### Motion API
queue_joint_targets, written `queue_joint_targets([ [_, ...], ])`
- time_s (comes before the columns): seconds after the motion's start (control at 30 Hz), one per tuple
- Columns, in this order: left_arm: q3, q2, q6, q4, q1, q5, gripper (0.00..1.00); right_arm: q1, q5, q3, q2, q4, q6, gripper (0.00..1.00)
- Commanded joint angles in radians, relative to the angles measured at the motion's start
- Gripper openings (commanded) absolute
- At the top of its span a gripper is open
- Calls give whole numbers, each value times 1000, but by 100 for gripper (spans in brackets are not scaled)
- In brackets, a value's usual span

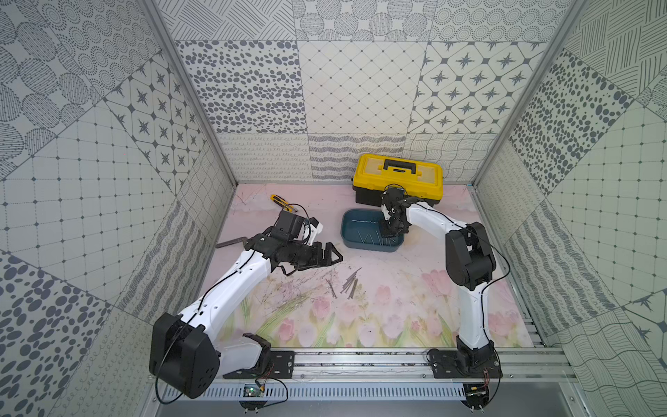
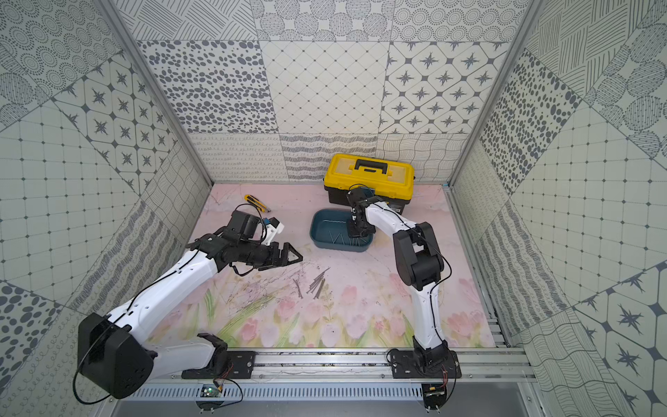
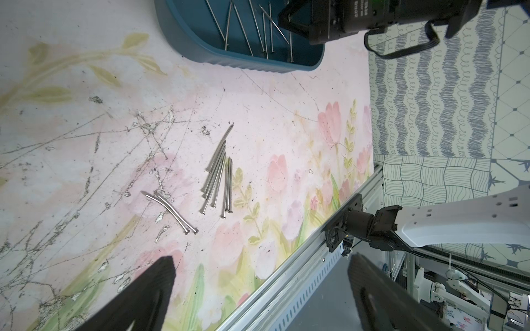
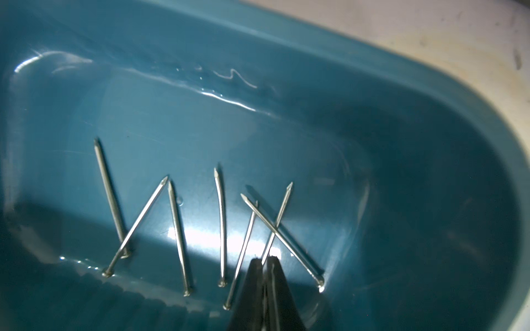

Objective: Put the nails on the desktop into the storage box
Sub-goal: Place the nail in the storage box.

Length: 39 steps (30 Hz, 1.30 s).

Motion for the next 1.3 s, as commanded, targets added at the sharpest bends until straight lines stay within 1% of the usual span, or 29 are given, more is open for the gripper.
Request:
queue_joint_targets([
  [0.0,3,-3,22,-20,-3,-12,100,-9,9,-13,18,24,11,4],
  [0.23,4,-2,19,-20,-5,-20,99,-12,8,-14,20,23,14,11],
  [0.53,-17,-29,14,-23,-5,-37,99,-14,5,-25,18,23,16,24],
  [0.7,-25,-41,13,-23,-6,-43,100,-14,-2,-33,-18,23,21,26],
  [0.87,-22,-35,20,-29,-9,-68,99,-13,-33,-27,-122,22,28,28],
  [1.0,-14,-15,33,-51,-35,-124,98,-13,-84,-46,-233,22,71,29],
  [1.13,17,24,67,-77,-100,-207,98,-13,-147,-107,-343,23,140,30],
  [1.27,54,93,136,-92,-192,-316,97,-13,-217,-191,-450,20,198,31],
])
